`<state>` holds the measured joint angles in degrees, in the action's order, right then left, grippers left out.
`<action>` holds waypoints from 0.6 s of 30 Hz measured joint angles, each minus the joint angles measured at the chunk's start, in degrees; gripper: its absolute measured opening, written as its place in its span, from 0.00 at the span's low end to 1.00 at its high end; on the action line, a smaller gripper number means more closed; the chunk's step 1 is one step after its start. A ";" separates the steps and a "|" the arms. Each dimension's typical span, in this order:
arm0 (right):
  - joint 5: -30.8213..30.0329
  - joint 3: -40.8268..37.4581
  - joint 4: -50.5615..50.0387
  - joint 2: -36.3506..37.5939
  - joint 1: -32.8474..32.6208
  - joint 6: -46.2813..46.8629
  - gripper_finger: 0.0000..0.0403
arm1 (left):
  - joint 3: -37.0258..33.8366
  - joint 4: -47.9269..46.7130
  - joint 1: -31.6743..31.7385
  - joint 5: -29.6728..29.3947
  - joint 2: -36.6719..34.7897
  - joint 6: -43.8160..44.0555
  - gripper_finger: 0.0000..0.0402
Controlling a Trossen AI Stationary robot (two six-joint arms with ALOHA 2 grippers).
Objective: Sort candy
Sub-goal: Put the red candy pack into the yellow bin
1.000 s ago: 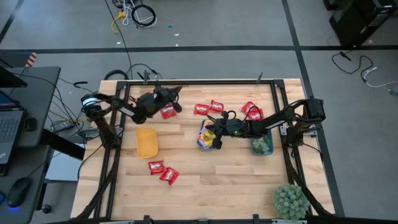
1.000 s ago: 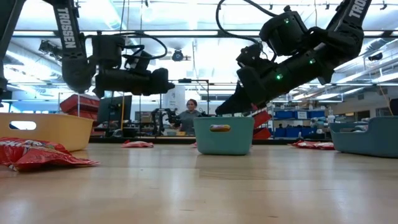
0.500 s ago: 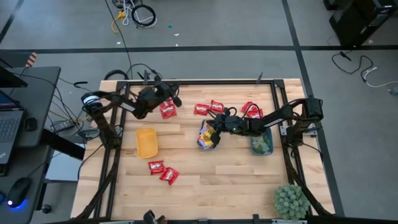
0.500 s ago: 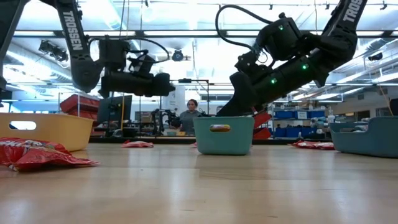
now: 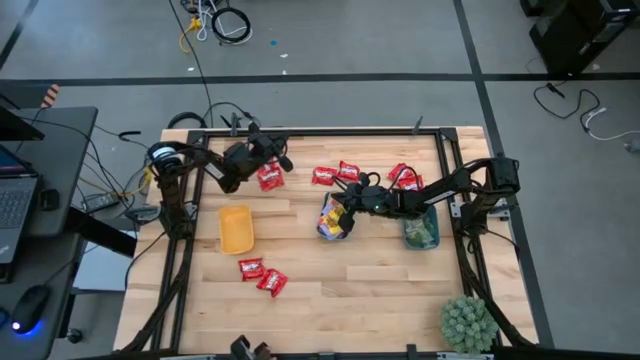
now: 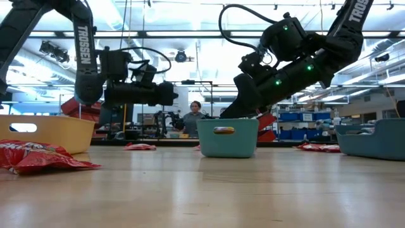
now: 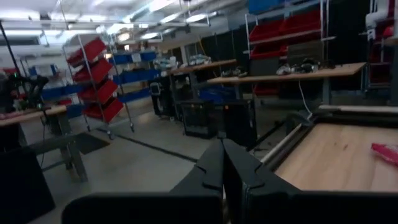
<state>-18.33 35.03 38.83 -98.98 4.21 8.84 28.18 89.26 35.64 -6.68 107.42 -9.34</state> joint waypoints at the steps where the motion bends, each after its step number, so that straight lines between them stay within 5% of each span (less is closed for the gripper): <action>1: -0.01 0.00 0.00 0.00 0.00 -0.02 0.00 | 0.12 0.11 0.00 0.02 -0.44 -0.64 0.00; 18: 0.00 0.02 -0.02 0.04 0.00 -0.46 0.00 | 0.45 0.25 2.29 1.40 -0.97 -1.20 0.00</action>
<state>-18.33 35.05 38.81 -98.94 4.21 8.38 28.63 89.52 37.93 -5.28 106.45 -10.54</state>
